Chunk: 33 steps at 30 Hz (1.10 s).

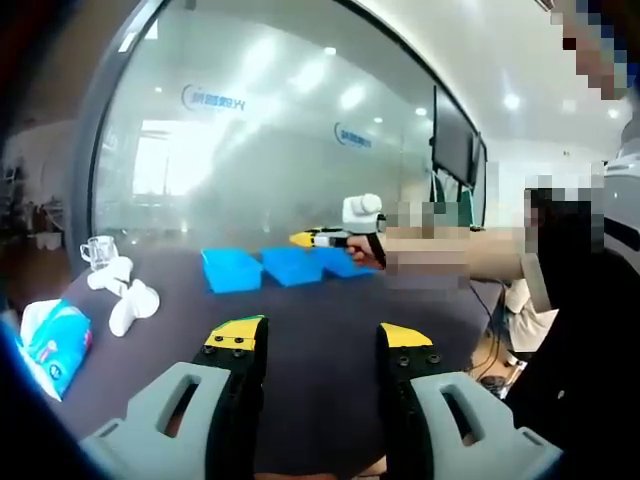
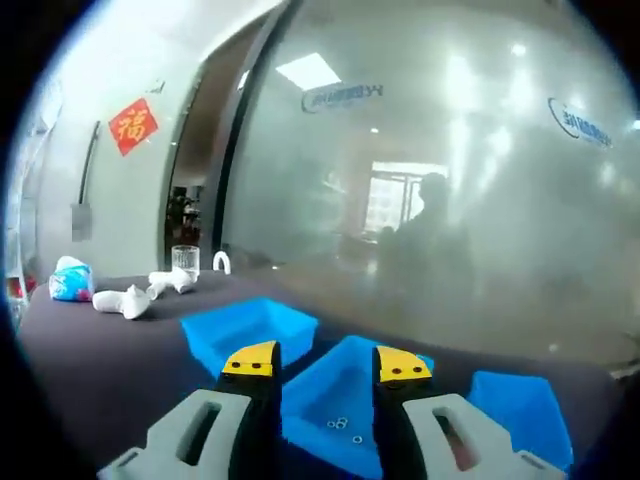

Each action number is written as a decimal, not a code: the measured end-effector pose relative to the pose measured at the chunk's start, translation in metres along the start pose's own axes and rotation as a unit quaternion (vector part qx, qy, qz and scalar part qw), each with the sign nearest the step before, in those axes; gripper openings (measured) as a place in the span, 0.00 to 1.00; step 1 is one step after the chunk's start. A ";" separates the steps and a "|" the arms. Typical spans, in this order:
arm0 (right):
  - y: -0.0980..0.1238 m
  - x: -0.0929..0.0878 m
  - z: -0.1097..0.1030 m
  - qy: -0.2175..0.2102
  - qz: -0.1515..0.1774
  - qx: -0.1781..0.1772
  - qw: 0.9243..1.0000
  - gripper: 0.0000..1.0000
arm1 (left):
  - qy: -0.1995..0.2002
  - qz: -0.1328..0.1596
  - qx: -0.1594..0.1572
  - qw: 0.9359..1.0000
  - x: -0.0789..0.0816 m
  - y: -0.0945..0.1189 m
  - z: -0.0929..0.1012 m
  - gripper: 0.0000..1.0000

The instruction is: Sort the screws, nuts, and washers into the corresponding bins

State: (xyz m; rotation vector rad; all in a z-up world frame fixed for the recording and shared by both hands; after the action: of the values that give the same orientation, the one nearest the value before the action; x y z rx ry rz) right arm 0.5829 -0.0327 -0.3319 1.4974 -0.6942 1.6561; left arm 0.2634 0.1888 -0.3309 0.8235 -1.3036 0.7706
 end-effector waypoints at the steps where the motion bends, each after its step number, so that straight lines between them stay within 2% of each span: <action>1: 0.008 0.002 -0.002 -0.003 0.007 0.001 1.000 0.32 | -0.001 0.000 0.000 1.000 0.000 0.000 0.000 0.43; 6: 0.057 0.011 -0.012 -0.018 0.037 0.007 0.999 0.31 | 0.000 0.006 0.003 1.000 0.002 -0.001 -0.003 0.43; 11: 0.126 0.015 -0.014 -0.023 0.067 0.004 0.997 0.31 | -0.009 0.014 0.022 1.000 0.003 -0.002 -0.009 0.43; 15: 0.174 0.011 -0.015 -0.039 0.078 0.003 0.996 0.31 | -0.010 0.014 0.023 1.000 0.002 -0.002 -0.011 0.43; 20: 0.232 -0.002 -0.018 -0.035 0.085 0.006 0.996 0.31 | -0.010 0.011 0.022 1.000 0.000 -0.004 -0.011 0.43; 25: 0.273 -0.014 -0.021 -0.039 0.092 -0.005 0.995 0.31 | -0.016 0.009 0.020 1.000 -0.002 -0.005 -0.010 0.44; 28: 0.294 -0.027 -0.018 -0.051 0.080 -0.007 0.995 0.32 | -0.023 0.006 0.021 1.000 -0.004 -0.006 -0.011 0.44; 33: 0.322 -0.039 -0.007 -0.055 0.084 -0.038 0.994 0.32 | -0.025 0.003 0.020 0.999 -0.007 -0.006 -0.010 0.44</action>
State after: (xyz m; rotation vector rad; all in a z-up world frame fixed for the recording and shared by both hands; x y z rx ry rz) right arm 0.3116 -0.2100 -0.3373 1.5196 -0.9549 1.6601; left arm 0.2728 0.1939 -0.3389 0.8751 -1.3392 0.7881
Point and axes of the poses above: the point that each gripper's makers call its tool centre point, and the gripper's own axes: y roughly backward along the fingers, z roughly to its right, x roughly out of its top, the point moved 3 cm from there along y, roughly backward along the fingers, and after that the axes turned 3 degrees about x, right-handed, at the moved point
